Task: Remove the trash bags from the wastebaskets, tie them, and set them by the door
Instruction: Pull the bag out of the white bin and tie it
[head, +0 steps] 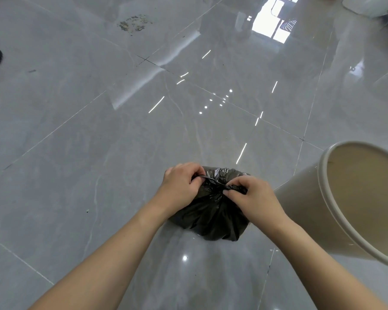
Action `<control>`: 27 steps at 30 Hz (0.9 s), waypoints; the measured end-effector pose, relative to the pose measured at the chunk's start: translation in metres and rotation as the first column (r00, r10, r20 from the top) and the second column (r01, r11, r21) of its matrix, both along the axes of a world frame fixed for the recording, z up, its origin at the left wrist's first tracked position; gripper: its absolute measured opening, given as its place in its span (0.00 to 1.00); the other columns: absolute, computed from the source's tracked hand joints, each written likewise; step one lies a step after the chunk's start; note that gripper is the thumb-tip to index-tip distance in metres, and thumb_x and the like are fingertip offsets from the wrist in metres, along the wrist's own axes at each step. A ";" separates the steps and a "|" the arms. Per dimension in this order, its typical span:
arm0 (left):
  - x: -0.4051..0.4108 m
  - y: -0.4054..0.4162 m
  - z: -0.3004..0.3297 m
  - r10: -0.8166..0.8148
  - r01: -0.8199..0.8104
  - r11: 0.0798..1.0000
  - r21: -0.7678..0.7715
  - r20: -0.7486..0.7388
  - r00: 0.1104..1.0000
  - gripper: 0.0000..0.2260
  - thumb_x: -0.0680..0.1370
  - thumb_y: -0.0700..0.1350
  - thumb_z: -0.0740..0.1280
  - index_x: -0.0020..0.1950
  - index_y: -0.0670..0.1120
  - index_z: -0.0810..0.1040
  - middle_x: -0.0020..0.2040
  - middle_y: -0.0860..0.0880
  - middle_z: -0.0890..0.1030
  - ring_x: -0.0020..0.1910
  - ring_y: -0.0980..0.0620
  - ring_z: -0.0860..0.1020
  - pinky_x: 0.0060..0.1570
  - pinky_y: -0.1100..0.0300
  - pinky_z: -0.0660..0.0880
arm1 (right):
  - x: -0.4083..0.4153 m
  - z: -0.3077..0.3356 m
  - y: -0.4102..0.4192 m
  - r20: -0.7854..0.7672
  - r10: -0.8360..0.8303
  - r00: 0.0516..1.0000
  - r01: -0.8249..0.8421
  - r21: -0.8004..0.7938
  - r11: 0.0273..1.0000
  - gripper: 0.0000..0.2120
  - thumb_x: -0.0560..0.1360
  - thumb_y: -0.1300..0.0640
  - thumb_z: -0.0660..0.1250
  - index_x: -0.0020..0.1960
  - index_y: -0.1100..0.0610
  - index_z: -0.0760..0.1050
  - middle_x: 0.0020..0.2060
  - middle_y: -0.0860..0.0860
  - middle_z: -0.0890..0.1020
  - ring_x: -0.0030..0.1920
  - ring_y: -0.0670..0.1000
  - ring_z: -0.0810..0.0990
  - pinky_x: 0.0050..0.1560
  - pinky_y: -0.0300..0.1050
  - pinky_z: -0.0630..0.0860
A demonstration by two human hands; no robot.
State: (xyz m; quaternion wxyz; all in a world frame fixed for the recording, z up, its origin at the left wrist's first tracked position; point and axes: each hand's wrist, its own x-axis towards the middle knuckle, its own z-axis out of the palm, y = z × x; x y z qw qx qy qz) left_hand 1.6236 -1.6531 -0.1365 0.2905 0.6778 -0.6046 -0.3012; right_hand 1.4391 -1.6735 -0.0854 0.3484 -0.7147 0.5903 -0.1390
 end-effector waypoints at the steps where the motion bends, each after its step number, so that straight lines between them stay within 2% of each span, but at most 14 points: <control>1: 0.000 -0.001 0.001 0.002 -0.002 1.000 0.004 -0.002 1.000 0.03 0.76 0.46 0.66 0.44 0.54 0.77 0.40 0.58 0.76 0.47 0.51 0.75 0.58 0.49 0.69 | 0.000 0.004 -0.001 0.128 -0.071 0.989 0.053 0.138 0.989 0.06 0.72 0.59 0.72 0.48 0.50 0.81 0.39 0.46 0.83 0.41 0.46 0.81 0.47 0.40 0.75; 3: 0.000 -0.002 0.001 0.006 -0.006 1.000 0.010 -0.008 1.000 0.04 0.76 0.46 0.66 0.43 0.56 0.76 0.38 0.59 0.75 0.46 0.52 0.74 0.57 0.48 0.70 | 0.000 0.012 -0.003 0.344 -0.241 0.907 0.071 0.441 0.895 0.14 0.74 0.63 0.70 0.56 0.49 0.77 0.34 0.52 0.82 0.30 0.46 0.79 0.33 0.39 0.75; 4: 0.000 -0.002 0.001 0.009 -0.009 1.000 0.015 -0.012 1.000 0.05 0.76 0.46 0.65 0.43 0.56 0.75 0.38 0.59 0.75 0.45 0.52 0.74 0.57 0.48 0.70 | 0.000 0.015 -0.003 0.390 -0.321 0.863 0.052 0.563 0.825 0.17 0.75 0.65 0.69 0.59 0.50 0.74 0.30 0.52 0.79 0.23 0.46 0.74 0.24 0.37 0.69; 5: 0.000 -0.003 0.001 0.010 -0.010 1.000 0.022 -0.016 1.000 0.05 0.76 0.46 0.65 0.43 0.56 0.75 0.37 0.59 0.75 0.45 0.52 0.74 0.57 0.48 0.70 | -0.001 0.016 -0.005 0.406 -0.384 0.829 0.028 0.656 0.754 0.17 0.76 0.66 0.66 0.61 0.53 0.72 0.27 0.52 0.74 0.19 0.45 0.67 0.20 0.35 0.61; 6: -0.001 -0.003 0.001 0.009 -0.008 1.000 0.030 -0.019 1.000 0.05 0.76 0.46 0.65 0.43 0.56 0.75 0.37 0.59 0.75 0.45 0.51 0.74 0.57 0.48 0.71 | -0.002 0.016 -0.007 0.407 -0.427 0.808 0.001 0.723 0.691 0.16 0.77 0.68 0.64 0.62 0.56 0.72 0.26 0.51 0.69 0.19 0.44 0.62 0.20 0.34 0.54; 8: -0.001 -0.003 0.001 0.009 -0.008 0.999 0.039 -0.028 1.000 0.05 0.77 0.45 0.65 0.43 0.55 0.76 0.37 0.59 0.75 0.46 0.51 0.74 0.57 0.47 0.71 | -0.002 0.015 -0.010 0.399 -0.417 0.817 -0.055 0.773 0.632 0.17 0.75 0.71 0.59 0.61 0.60 0.73 0.26 0.50 0.64 0.20 0.44 0.57 0.23 0.36 0.50; 10: -0.001 -0.002 0.001 0.019 -0.017 0.998 0.054 -0.044 0.999 0.04 0.77 0.44 0.64 0.45 0.53 0.77 0.38 0.59 0.76 0.47 0.51 0.74 0.57 0.48 0.71 | 0.001 0.017 -0.007 0.352 -0.285 0.892 -0.065 0.722 0.689 0.20 0.72 0.73 0.59 0.60 0.59 0.75 0.28 0.52 0.68 0.20 0.45 0.61 0.22 0.37 0.54; 12: 0.001 -0.001 0.000 0.021 -0.018 0.997 0.070 -0.046 0.999 0.04 0.77 0.44 0.64 0.47 0.52 0.78 0.41 0.57 0.77 0.49 0.50 0.74 0.57 0.48 0.70 | 0.005 0.017 -0.003 0.257 -0.168 0.952 -0.030 0.621 0.783 0.19 0.72 0.72 0.61 0.58 0.55 0.76 0.40 0.55 0.79 0.26 0.48 0.75 0.24 0.39 0.69; 14: 0.004 0.000 -0.003 0.023 -0.020 0.997 0.070 -0.031 0.999 0.04 0.76 0.44 0.65 0.46 0.52 0.78 0.42 0.57 0.77 0.47 0.51 0.74 0.57 0.48 0.70 | 0.008 0.013 0.000 0.194 -0.112 0.975 0.001 0.498 0.867 0.17 0.72 0.69 0.64 0.55 0.51 0.76 0.47 0.57 0.82 0.40 0.53 0.82 0.39 0.48 0.80; 18: 0.007 0.001 -0.004 0.044 -0.039 0.996 0.080 -0.058 0.997 0.05 0.76 0.45 0.65 0.44 0.55 0.76 0.37 0.59 0.75 0.42 0.53 0.71 0.58 0.48 0.71 | 0.009 0.005 0.001 0.145 -0.054 0.988 0.015 0.258 0.966 0.09 0.75 0.62 0.67 0.49 0.50 0.80 0.44 0.48 0.84 0.46 0.48 0.81 0.52 0.44 0.77; 21: 0.007 0.000 -0.003 0.040 -0.034 0.995 0.091 -0.069 0.997 0.04 0.76 0.45 0.65 0.45 0.55 0.77 0.37 0.59 0.76 0.42 0.53 0.71 0.58 0.47 0.71 | 0.009 -0.001 0.000 0.103 -0.054 0.993 0.039 0.147 0.988 0.07 0.75 0.55 0.69 0.41 0.45 0.81 0.45 0.43 0.81 0.48 0.44 0.80 0.54 0.44 0.75; 23: 0.006 0.000 -0.003 0.038 -0.031 0.995 0.096 -0.074 0.997 0.04 0.76 0.45 0.65 0.45 0.55 0.77 0.39 0.57 0.77 0.42 0.53 0.72 0.58 0.47 0.71 | 0.008 -0.003 0.000 0.122 -0.109 0.986 0.087 0.174 0.981 0.09 0.75 0.51 0.69 0.36 0.47 0.81 0.42 0.47 0.81 0.42 0.47 0.80 0.50 0.49 0.76; 25: 0.006 -0.001 -0.003 0.030 -0.022 0.994 0.104 -0.074 0.997 0.04 0.77 0.45 0.64 0.45 0.54 0.77 0.39 0.56 0.78 0.42 0.52 0.72 0.58 0.47 0.71 | 0.011 -0.001 0.002 0.218 -0.191 0.957 0.129 0.270 0.954 0.12 0.76 0.48 0.67 0.35 0.48 0.82 0.33 0.53 0.82 0.36 0.50 0.79 0.43 0.50 0.77; 27: 0.007 -0.001 -0.004 0.027 -0.019 0.994 0.110 -0.073 0.997 0.04 0.77 0.45 0.64 0.45 0.54 0.77 0.39 0.56 0.78 0.43 0.51 0.73 0.59 0.47 0.70 | 0.014 -0.001 0.003 0.258 -0.272 0.927 0.187 0.309 0.932 0.15 0.77 0.46 0.64 0.36 0.49 0.82 0.31 0.50 0.80 0.35 0.49 0.78 0.41 0.47 0.76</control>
